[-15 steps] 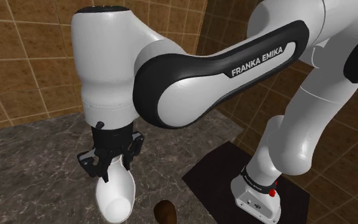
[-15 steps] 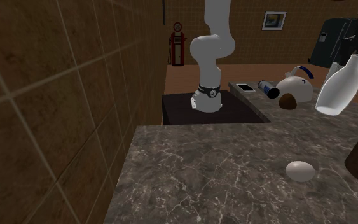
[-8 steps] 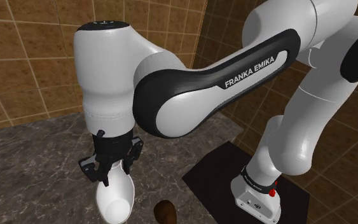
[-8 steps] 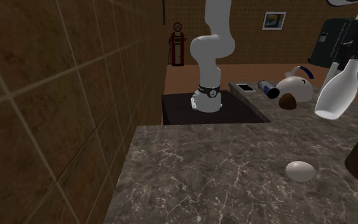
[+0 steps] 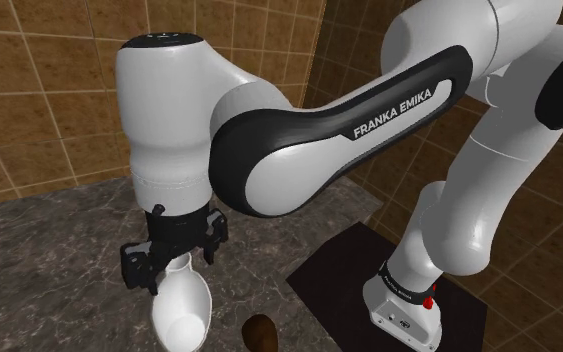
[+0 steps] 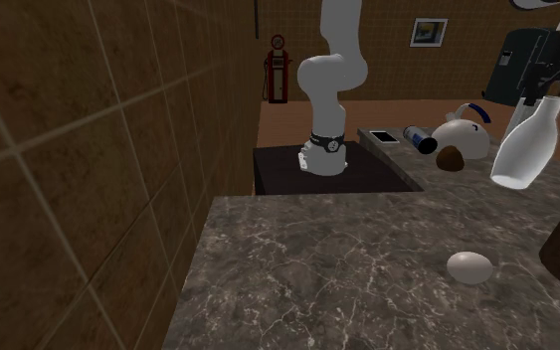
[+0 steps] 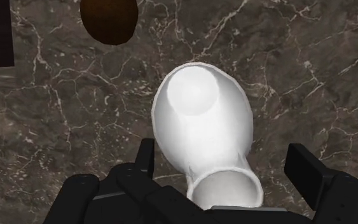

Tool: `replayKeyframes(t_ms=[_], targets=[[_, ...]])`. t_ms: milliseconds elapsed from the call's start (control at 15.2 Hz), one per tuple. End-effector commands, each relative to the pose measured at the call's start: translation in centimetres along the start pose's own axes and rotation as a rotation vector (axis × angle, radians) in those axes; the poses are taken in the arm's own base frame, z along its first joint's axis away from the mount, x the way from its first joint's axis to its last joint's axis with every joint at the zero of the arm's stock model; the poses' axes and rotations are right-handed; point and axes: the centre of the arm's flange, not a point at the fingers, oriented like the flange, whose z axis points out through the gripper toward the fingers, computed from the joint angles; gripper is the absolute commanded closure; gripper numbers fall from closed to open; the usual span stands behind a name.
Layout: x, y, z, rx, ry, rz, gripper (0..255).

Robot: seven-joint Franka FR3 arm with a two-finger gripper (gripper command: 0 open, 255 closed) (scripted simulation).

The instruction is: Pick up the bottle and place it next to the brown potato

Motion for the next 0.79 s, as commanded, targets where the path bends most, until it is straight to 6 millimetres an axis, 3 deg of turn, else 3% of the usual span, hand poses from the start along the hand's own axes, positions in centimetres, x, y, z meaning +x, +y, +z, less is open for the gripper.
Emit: replayKeyframes(t_ms=[0,264,726], targets=[[0.0,0.0,0.0,0.0,0.0,0.0,0],[0.0,0.0,-5.0,0.0,0.0,0.0,0],[0.0,0.0,-5.0,0.0,0.0,0.0,0]])
